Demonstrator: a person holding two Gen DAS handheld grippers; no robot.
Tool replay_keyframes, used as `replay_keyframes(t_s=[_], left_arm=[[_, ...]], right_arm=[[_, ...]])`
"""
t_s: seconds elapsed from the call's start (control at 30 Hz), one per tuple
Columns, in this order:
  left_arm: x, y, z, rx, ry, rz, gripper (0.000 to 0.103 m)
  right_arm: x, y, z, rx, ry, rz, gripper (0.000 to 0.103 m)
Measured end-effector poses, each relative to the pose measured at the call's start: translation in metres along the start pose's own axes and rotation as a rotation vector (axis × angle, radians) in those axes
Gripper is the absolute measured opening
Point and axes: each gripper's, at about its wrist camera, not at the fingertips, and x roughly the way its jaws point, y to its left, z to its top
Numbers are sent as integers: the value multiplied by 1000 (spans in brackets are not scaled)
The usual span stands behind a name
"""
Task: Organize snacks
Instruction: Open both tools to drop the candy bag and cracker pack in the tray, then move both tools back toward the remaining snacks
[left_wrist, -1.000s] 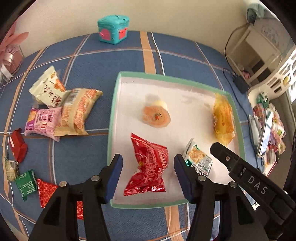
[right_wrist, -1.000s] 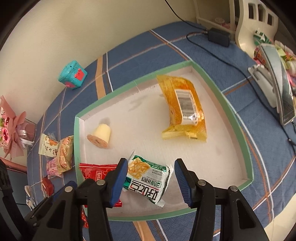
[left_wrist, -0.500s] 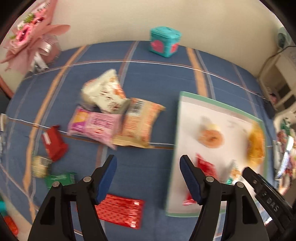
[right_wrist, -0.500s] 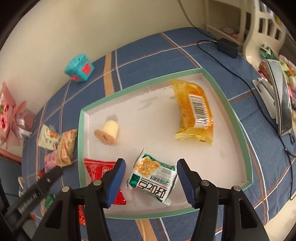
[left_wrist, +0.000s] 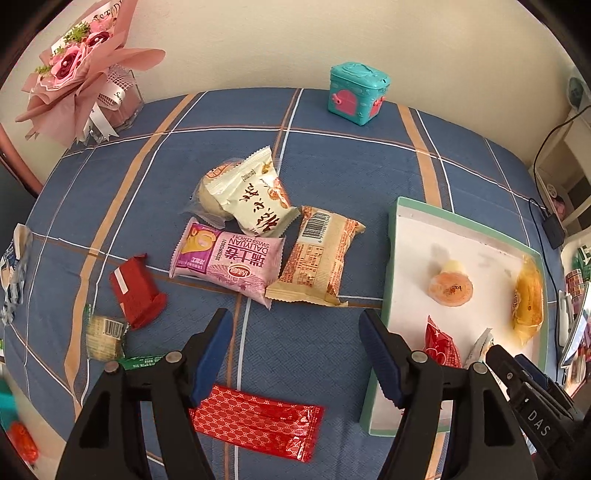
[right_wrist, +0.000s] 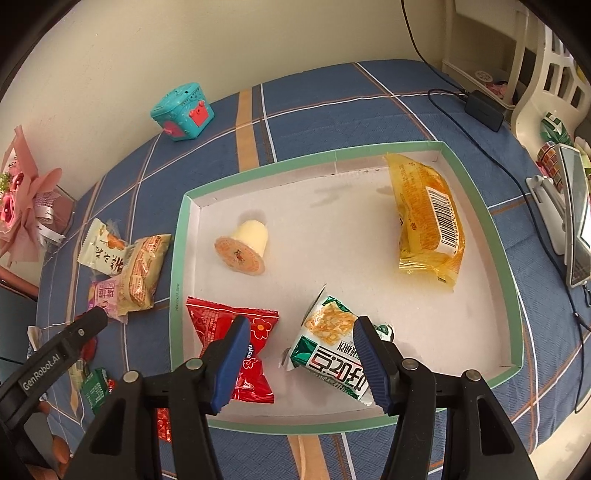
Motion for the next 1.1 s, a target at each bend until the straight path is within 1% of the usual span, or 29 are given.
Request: replay_keyframes(t_s=[0.07,0.13,0.2,0.27,0.3,0.33,0.37,0.43,0.47,0.57,0.73,0.87,1.0,1.1], left_arm=[[0,-1,0,4,-3,-1,74],[-1,-1,1,6,-6,-2,78],[-1,-2,1,8,-10,0,80],[0,-2,1,17,-17,6,88],[0,-2,1,20,-22,11,95],[0,-1,1,24,-29,17,97],[0,-1,0,31,-35,28,98],[1,-1,0,39,-38,42,98],[1,-1,0,41,-38,50,99],[1,0,0,42,-44,57,100],[-2,0,0,38,-61,49,101],[-3,-1,-2,53,-73,42,101],[-5,0,-4,68,-72,46,101],[-5,5,-6,79,-61,45,101]], right_arm=[[1,0,0,-2,2,1,65],[2,1,0,-5,3,1,66],[2,1,0,-9,3,0,70],[3,1,0,-10,2,-3,75],[3,1,0,-11,0,-6,78],[3,1,0,-11,-3,-11,85],[3,1,0,-11,-8,-17,92],[4,1,1,-8,-12,-28,101],[3,0,1,-8,-13,-32,103],[3,0,1,-16,-21,-33,103],[4,2,-1,-28,-23,-21,103],[3,4,-3,-23,-27,-10,103],[4,6,-5,-32,-22,-21,103],[1,11,-8,-42,-33,-10,103]])
